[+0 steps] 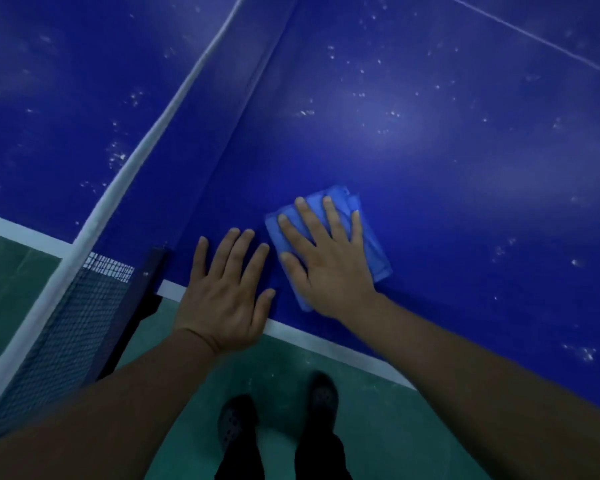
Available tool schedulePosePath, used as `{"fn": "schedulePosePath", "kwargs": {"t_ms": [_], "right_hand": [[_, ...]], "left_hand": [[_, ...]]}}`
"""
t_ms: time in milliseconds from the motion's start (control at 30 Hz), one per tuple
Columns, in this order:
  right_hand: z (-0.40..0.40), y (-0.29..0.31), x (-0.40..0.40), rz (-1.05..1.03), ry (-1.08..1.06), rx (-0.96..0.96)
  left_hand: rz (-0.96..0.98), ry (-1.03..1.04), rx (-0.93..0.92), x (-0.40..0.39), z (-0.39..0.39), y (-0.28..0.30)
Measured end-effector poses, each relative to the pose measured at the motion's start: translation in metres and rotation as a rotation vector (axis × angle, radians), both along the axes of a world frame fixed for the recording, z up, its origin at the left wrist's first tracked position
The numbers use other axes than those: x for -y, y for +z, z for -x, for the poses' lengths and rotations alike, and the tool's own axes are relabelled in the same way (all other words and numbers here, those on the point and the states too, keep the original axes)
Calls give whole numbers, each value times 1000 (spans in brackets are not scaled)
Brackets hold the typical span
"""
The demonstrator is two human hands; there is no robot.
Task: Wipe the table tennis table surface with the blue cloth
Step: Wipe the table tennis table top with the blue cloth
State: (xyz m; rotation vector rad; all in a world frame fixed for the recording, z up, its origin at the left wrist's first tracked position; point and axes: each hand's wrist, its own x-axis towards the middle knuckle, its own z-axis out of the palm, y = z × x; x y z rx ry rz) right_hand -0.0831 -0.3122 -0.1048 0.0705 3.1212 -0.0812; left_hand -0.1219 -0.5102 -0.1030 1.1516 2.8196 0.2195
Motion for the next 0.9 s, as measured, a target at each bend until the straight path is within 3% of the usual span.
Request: {"fn": "schedulePosePath", "kwargs": {"t_ms": [100, 200, 267, 333, 400, 467, 567, 633, 700, 800, 833, 900], "right_hand": [[36, 3, -46, -26, 122, 11], [91, 5, -117, -45, -191, 102], [109, 6, -121, -6, -301, 85], [102, 4, -88, -54, -145, -6], [85, 1, -48, -42, 180, -36], [85, 2, -20, 19, 427, -12], [145, 6, -18, 58, 582, 49], [201, 5, -50, -16, 484, 66], [254, 5, -105, -76, 240, 45], [284, 12, -154, 44, -145, 64], [277, 13, -141, 48, -175, 75], [241, 8, -89, -7, 52, 30]], "left_hand": [[-7, 41, 3, 0, -2, -1], [-9, 53, 30, -1, -1, 0], [-62, 82, 52, 0, -2, 1], [-215, 197, 101, -2, -4, 3], [-370, 355, 107, -8, -3, 3], [-374, 441, 39, -18, -2, 1], [-290, 526, -12, -28, 0, -2], [-231, 541, 4, -31, 1, -2], [-156, 512, 26, -32, 2, -2], [-74, 488, 64, -32, 4, -1], [-58, 488, 75, -32, 5, 0], [-44, 490, 88, -32, 4, 0]]}}
